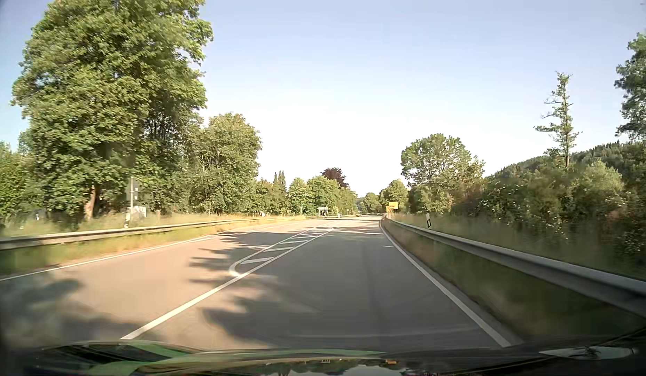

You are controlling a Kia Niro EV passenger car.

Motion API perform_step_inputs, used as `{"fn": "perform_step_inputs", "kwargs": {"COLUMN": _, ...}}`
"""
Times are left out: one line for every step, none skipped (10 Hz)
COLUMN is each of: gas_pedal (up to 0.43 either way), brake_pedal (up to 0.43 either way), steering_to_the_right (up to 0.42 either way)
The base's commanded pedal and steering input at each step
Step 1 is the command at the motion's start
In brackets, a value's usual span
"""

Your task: Follow the waypoints while adhering to traffic rules and regulations

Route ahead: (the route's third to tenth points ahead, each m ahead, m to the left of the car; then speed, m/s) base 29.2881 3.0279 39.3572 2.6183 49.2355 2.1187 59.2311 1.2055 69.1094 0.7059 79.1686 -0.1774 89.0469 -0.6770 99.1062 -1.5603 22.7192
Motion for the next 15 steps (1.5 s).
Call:
{"fn": "perform_step_inputs", "kwargs": {"gas_pedal": 0.228, "brake_pedal": 0.000, "steering_to_the_right": 0.012}}
{"fn": "perform_step_inputs", "kwargs": {"gas_pedal": 0.228, "brake_pedal": 0.000, "steering_to_the_right": 0.011}}
{"fn": "perform_step_inputs", "kwargs": {"gas_pedal": 0.228, "brake_pedal": 0.000, "steering_to_the_right": 0.011}}
{"fn": "perform_step_inputs", "kwargs": {"gas_pedal": 0.228, "brake_pedal": 0.000, "steering_to_the_right": 0.009}}
{"fn": "perform_step_inputs", "kwargs": {"gas_pedal": 0.228, "brake_pedal": 0.000, "steering_to_the_right": 0.008}}
{"fn": "perform_step_inputs", "kwargs": {"gas_pedal": 0.228, "brake_pedal": 0.000, "steering_to_the_right": 0.007}}
{"fn": "perform_step_inputs", "kwargs": {"gas_pedal": 0.228, "brake_pedal": 0.000, "steering_to_the_right": 0.007}}
{"fn": "perform_step_inputs", "kwargs": {"gas_pedal": 0.228, "brake_pedal": 0.000, "steering_to_the_right": 0.007}}
{"fn": "perform_step_inputs", "kwargs": {"gas_pedal": 0.220, "brake_pedal": 0.000, "steering_to_the_right": 0.007}}
{"fn": "perform_step_inputs", "kwargs": {"gas_pedal": 0.220, "brake_pedal": 0.000, "steering_to_the_right": 0.007}}
{"fn": "perform_step_inputs", "kwargs": {"gas_pedal": 0.209, "brake_pedal": 0.000, "steering_to_the_right": 0.007}}
{"fn": "perform_step_inputs", "kwargs": {"gas_pedal": 0.189, "brake_pedal": 0.000, "steering_to_the_right": 0.006}}
{"fn": "perform_step_inputs", "kwargs": {"gas_pedal": 0.189, "brake_pedal": 0.000, "steering_to_the_right": 0.005}}
{"fn": "perform_step_inputs", "kwargs": {"gas_pedal": 0.189, "brake_pedal": 0.000, "steering_to_the_right": 0.004}}
{"fn": "perform_step_inputs", "kwargs": {"gas_pedal": 0.197, "brake_pedal": 0.000, "steering_to_the_right": 0.002}}
